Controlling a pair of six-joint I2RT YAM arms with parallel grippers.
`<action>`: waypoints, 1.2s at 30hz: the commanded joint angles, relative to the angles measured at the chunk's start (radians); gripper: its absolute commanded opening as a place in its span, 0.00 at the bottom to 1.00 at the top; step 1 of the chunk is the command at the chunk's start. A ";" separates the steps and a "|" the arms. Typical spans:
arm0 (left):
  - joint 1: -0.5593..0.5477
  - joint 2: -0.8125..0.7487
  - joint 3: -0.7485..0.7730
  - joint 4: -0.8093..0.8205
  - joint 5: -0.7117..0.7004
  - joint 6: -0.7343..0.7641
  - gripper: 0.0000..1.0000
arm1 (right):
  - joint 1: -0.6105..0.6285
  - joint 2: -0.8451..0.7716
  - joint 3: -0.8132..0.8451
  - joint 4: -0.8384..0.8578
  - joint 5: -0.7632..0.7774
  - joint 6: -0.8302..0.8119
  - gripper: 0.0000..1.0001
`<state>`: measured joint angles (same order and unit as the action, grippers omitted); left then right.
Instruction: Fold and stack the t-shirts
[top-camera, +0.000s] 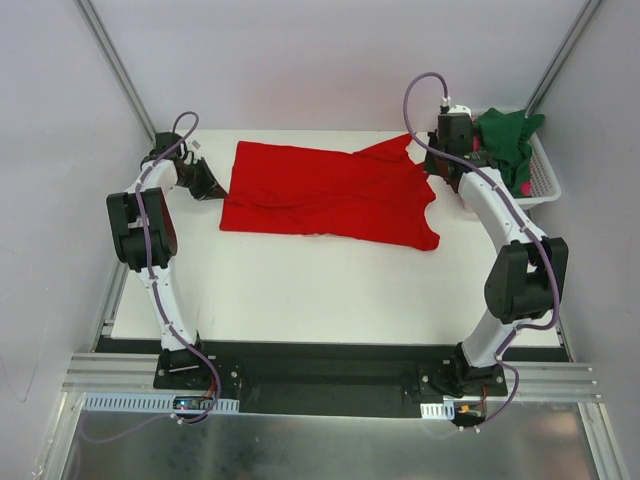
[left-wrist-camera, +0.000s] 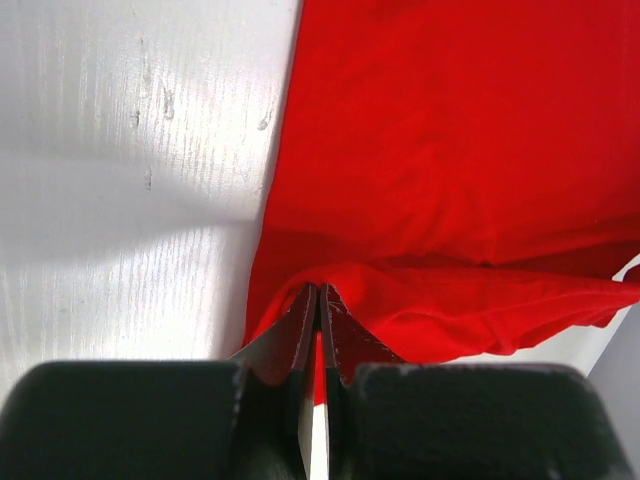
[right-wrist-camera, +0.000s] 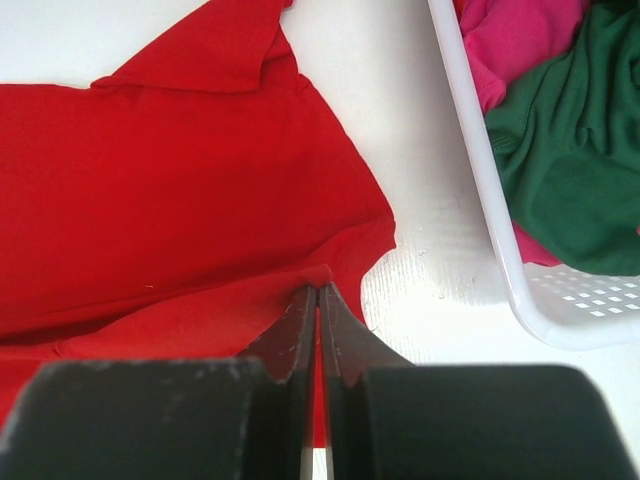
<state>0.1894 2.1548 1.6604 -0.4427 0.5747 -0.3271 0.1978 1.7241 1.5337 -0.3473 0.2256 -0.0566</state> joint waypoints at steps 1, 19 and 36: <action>-0.002 0.013 0.044 0.002 0.001 -0.012 0.00 | -0.011 -0.066 0.052 0.041 0.032 -0.026 0.02; -0.002 0.120 0.173 0.004 0.031 -0.032 0.00 | -0.020 0.012 0.086 0.039 0.040 -0.034 0.02; -0.001 0.007 0.119 0.004 -0.019 -0.007 0.59 | -0.021 -0.017 0.030 0.013 -0.003 -0.014 0.77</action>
<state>0.1894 2.2898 1.8038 -0.4339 0.5690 -0.3515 0.1825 1.7939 1.5951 -0.3439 0.2413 -0.0883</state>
